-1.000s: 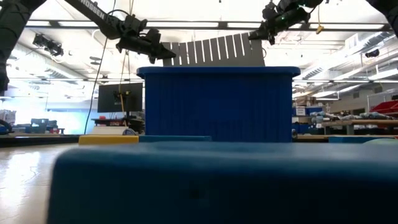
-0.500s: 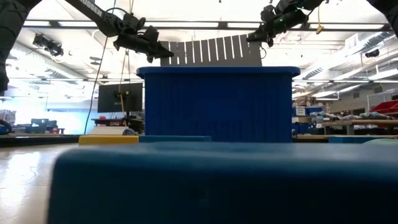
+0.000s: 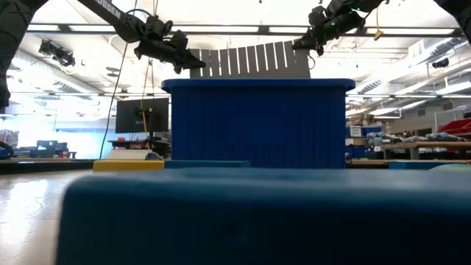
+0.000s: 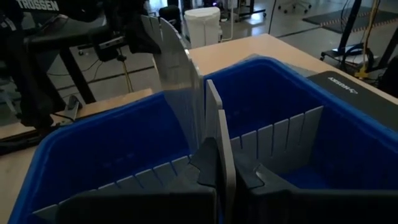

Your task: Sort Items/Unsort Items

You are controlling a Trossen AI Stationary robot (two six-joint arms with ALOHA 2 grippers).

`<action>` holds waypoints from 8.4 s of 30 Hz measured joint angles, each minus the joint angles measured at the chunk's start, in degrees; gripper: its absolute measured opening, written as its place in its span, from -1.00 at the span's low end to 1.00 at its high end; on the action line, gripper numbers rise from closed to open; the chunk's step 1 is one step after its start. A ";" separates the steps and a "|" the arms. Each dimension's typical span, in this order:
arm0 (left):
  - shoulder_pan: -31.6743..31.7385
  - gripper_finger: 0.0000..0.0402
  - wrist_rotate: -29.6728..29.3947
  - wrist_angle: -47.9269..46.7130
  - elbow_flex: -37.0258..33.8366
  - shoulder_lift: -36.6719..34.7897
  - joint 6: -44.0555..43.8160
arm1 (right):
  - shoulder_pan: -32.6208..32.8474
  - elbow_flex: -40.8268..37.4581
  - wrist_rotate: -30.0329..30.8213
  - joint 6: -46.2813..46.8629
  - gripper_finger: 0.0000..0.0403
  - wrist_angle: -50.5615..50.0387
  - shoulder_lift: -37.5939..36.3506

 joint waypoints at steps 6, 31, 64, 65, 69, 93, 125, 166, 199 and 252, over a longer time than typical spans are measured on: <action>-0.01 -1.00 -0.18 -1.67 -0.16 0.94 0.28 | -0.02 0.00 0.02 -0.71 -1.00 -0.36 0.00; -0.10 -1.00 -0.06 -1.93 -0.03 1.19 1.39 | -1.22 -3.73 3.64 -9.29 -1.00 -7.48 -0.44; -0.21 -1.00 -0.44 -4.29 -0.18 1.34 2.93 | -0.80 -1.73 6.14 -7.56 -1.00 -10.10 -0.29; -0.21 -1.00 -0.44 -4.29 -0.18 1.35 2.93 | -0.78 -1.73 6.13 -7.55 -1.00 -10.04 -0.38; -0.21 -1.00 -0.44 -4.29 -0.16 1.34 2.92 | -0.72 -1.73 6.14 -6.82 -1.00 -10.05 -0.52; -0.65 -1.00 -2.01 0.90 0.43 1.36 6.98 | -0.87 -3.17 6.54 -9.09 -1.00 -12.26 -0.59; -0.54 -1.00 -2.61 3.56 -4.49 1.10 10.11 | -0.02 -3.19 7.43 -10.71 -1.00 -8.44 -0.72; -0.54 -1.00 -2.85 -4.86 -5.39 1.58 14.51 | -0.22 -13.60 10.32 -13.03 -1.00 -7.04 -0.98; -1.48 -0.59 -6.14 2.51 -10.98 1.89 -4.90 | 1.68 -16.37 19.00 -7.34 -0.50 -5.07 -3.13; -1.02 -0.60 -20.92 -4.02 -10.30 -16.34 -11.18 | 2.51 -16.33 17.08 2.41 -0.73 2.72 -7.79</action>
